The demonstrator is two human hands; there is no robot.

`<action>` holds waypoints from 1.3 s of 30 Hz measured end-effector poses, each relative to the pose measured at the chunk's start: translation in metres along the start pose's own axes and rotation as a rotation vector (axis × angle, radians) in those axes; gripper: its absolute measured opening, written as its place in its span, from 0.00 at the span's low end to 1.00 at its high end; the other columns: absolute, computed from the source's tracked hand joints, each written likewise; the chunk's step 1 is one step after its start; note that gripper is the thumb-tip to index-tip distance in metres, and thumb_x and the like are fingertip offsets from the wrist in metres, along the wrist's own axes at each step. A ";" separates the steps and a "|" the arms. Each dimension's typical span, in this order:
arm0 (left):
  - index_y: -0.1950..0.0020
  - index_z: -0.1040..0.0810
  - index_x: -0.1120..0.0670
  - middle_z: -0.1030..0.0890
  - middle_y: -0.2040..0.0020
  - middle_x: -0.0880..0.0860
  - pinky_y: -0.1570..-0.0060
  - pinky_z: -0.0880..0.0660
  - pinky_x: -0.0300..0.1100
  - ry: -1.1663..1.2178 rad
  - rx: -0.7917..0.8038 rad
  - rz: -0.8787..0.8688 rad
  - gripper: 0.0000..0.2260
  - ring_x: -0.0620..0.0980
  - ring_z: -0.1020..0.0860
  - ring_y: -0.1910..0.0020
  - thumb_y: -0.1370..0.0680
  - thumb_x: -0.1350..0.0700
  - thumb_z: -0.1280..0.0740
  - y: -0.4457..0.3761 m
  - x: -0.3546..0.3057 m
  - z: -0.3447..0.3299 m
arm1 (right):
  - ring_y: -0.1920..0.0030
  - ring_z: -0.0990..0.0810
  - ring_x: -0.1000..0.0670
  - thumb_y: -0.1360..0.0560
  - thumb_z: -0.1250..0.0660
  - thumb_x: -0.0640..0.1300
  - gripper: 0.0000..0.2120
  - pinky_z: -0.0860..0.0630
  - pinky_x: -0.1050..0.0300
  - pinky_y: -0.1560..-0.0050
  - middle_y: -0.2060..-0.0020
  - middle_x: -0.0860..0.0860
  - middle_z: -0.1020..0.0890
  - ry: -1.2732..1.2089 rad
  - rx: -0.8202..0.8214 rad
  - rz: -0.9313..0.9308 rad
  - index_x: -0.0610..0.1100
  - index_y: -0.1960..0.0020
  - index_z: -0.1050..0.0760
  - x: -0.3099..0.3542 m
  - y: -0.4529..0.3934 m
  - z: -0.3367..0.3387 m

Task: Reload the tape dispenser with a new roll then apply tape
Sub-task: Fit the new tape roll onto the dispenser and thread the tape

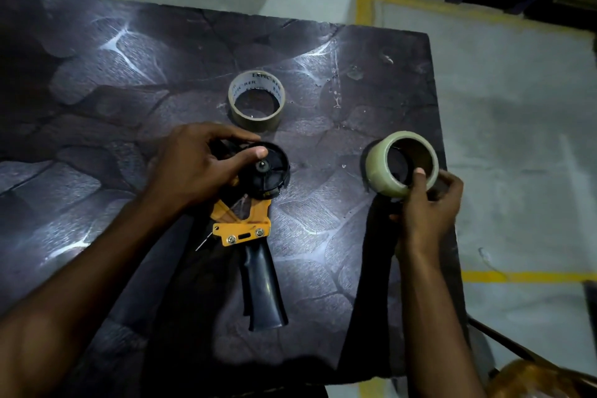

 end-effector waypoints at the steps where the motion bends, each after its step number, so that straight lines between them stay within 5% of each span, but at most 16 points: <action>1: 0.44 0.12 0.42 0.11 0.54 0.41 0.53 0.14 0.49 -0.012 -0.001 -0.006 0.19 0.38 0.14 0.60 0.29 0.33 0.26 0.000 0.000 0.000 | 0.62 0.17 0.46 0.22 0.30 0.50 0.13 0.17 0.46 0.59 0.57 0.46 0.18 0.056 -0.011 0.037 0.44 0.42 0.25 0.001 -0.005 0.001; 3: 0.44 0.13 0.40 0.12 0.53 0.40 0.53 0.14 0.50 -0.041 -0.006 -0.022 0.20 0.37 0.14 0.58 0.29 0.31 0.28 0.000 0.002 0.000 | 0.54 0.18 0.40 0.25 0.30 0.49 0.10 0.21 0.46 0.49 0.55 0.41 0.17 0.181 0.004 0.088 0.44 0.50 0.26 0.005 -0.013 0.002; 7: 0.44 0.13 0.38 0.13 0.54 0.39 0.54 0.14 0.51 -0.087 -0.033 -0.055 0.18 0.38 0.14 0.58 0.29 0.32 0.28 0.000 0.006 0.001 | 0.56 0.20 0.42 0.31 0.31 0.48 0.12 0.27 0.51 0.51 0.60 0.45 0.19 0.281 0.100 0.102 0.39 0.58 0.27 0.017 -0.016 0.000; 10: 0.44 0.13 0.40 0.12 0.54 0.40 0.55 0.15 0.49 -0.071 -0.037 -0.059 0.18 0.38 0.14 0.59 0.27 0.32 0.28 0.001 0.008 0.000 | 0.64 0.26 0.47 0.31 0.33 0.46 0.11 0.28 0.59 0.60 0.64 0.45 0.23 0.222 0.183 0.132 0.37 0.59 0.27 0.023 -0.010 -0.004; 13: 0.44 0.12 0.41 0.12 0.54 0.41 0.55 0.15 0.48 -0.028 -0.053 -0.061 0.16 0.37 0.14 0.59 0.26 0.34 0.27 0.000 0.010 0.001 | 0.68 0.26 0.56 0.30 0.32 0.42 0.05 0.28 0.60 0.60 0.67 0.51 0.23 0.090 0.277 0.123 0.47 0.58 0.28 0.029 0.000 -0.012; 20: 0.46 0.11 0.43 0.11 0.53 0.43 0.55 0.14 0.52 0.178 -0.097 0.005 0.12 0.43 0.13 0.55 0.24 0.40 0.26 0.000 0.011 0.002 | 0.57 0.14 0.64 0.21 0.32 0.32 0.14 0.21 0.69 0.55 0.61 0.63 0.12 -0.035 0.566 0.288 0.51 0.49 0.18 0.068 0.030 -0.039; 25: 0.43 0.12 0.45 0.11 0.50 0.44 0.55 0.14 0.55 0.277 -0.161 0.027 0.11 0.47 0.12 0.52 0.22 0.44 0.28 0.012 0.014 0.005 | 0.55 0.14 0.59 0.21 0.32 0.31 0.12 0.19 0.63 0.49 0.55 0.52 0.12 -0.053 0.705 0.341 0.46 0.46 0.16 0.090 0.055 -0.070; 28: 0.40 0.14 0.49 0.11 0.46 0.49 0.44 0.16 0.54 0.320 -0.186 -0.006 0.13 0.51 0.12 0.45 0.19 0.46 0.31 0.021 0.014 0.010 | 0.54 0.13 0.56 0.23 0.31 0.39 0.11 0.17 0.58 0.48 0.56 0.55 0.11 0.024 0.755 0.385 0.55 0.49 0.16 0.093 0.071 -0.084; 32: 0.34 0.16 0.53 0.13 0.39 0.51 0.34 0.20 0.50 0.384 -0.175 -0.025 0.19 0.48 0.15 0.37 0.19 0.45 0.34 0.031 0.013 0.012 | 0.50 0.12 0.55 0.25 0.33 0.48 0.11 0.14 0.46 0.46 0.53 0.57 0.10 0.172 0.775 0.423 0.54 0.46 0.15 0.090 0.087 -0.095; 35: 0.33 0.16 0.54 0.13 0.38 0.49 0.36 0.19 0.45 0.369 -0.152 -0.019 0.19 0.44 0.15 0.39 0.20 0.46 0.32 0.035 0.015 0.009 | 0.52 0.12 0.54 0.25 0.33 0.48 0.12 0.15 0.46 0.48 0.53 0.57 0.11 0.211 0.736 0.409 0.54 0.45 0.15 0.089 0.094 -0.097; 39: 0.33 0.16 0.49 0.13 0.39 0.46 0.38 0.18 0.51 0.297 -0.146 -0.024 0.17 0.45 0.14 0.41 0.20 0.47 0.30 0.034 0.019 0.009 | 0.52 0.13 0.55 0.23 0.33 0.45 0.11 0.15 0.53 0.50 0.53 0.56 0.11 0.211 0.721 0.412 0.52 0.44 0.14 0.090 0.097 -0.095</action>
Point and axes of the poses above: each hand's wrist, its own y-axis away from the middle knuckle, its own z-axis out of the back of the hand, x = y × z, the point moved 2 cm from there along -y, towards the middle knuckle
